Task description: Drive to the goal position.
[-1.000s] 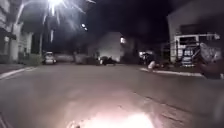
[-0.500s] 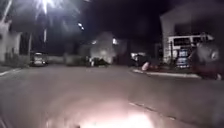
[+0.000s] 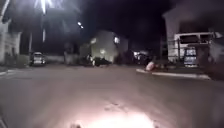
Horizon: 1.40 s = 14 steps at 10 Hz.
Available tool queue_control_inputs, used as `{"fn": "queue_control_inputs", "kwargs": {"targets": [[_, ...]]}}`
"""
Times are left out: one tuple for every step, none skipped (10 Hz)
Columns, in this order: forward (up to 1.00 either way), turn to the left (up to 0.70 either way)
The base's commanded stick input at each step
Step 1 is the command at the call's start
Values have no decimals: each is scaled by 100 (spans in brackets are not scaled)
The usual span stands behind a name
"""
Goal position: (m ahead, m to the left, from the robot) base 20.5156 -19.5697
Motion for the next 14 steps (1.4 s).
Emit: {"fn": "queue_control_inputs", "kwargs": {"targets": [[100, 0], [100, 0], [100, 0], [100, 0], [100, 0], [100, 0], [100, 0], [100, 0], [100, -2], [100, -19], [100, -27], [100, -27], [100, -27], [100, -27]]}}
